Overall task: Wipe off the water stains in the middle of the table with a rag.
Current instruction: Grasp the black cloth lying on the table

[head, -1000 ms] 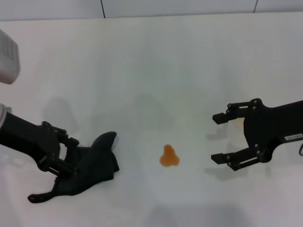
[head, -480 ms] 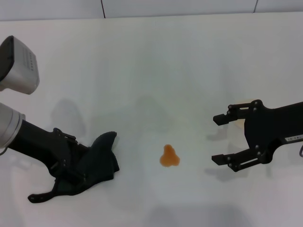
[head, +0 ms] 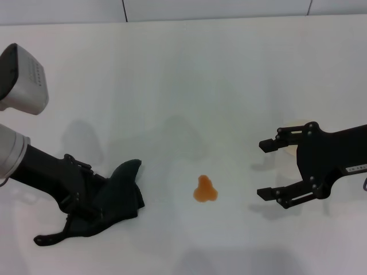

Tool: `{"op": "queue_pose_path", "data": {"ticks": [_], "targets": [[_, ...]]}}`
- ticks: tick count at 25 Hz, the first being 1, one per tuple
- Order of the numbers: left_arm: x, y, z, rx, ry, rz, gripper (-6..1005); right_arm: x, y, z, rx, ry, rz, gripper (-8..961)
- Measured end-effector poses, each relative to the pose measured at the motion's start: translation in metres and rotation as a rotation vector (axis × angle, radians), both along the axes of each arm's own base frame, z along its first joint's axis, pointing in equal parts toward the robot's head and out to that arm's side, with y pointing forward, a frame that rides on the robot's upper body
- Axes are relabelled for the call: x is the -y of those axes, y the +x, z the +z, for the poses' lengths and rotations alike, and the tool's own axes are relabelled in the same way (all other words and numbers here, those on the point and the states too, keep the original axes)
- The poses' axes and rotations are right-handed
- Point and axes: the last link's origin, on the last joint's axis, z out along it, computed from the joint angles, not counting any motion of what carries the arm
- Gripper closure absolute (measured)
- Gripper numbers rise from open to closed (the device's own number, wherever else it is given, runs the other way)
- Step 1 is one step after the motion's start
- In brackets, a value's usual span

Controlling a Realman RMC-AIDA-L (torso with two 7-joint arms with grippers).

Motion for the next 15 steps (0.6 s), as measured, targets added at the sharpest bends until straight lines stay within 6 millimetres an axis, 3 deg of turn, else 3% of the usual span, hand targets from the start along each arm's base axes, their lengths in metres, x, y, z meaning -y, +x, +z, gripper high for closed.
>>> {"op": "queue_pose_path", "data": {"ticks": [7, 10, 15], "targets": [[-0.0036, -0.0029, -0.0033, -0.037, 0.016, 0.006, 172, -0.0002, -0.0001, 0.0000, -0.002, 0.001, -0.001, 95], [-0.0054, -0.0026, -0.0060, -0.053, 0.022, 0.010, 380, -0.0002, -0.0003, 0.0001, -0.003, 0.001, -0.001, 95], [-0.0094, -0.0004, -0.0065, -0.055, 0.040, 0.009, 454, -0.0001, -0.0021, 0.0006, -0.010, 0.002, -0.003, 95]]}}
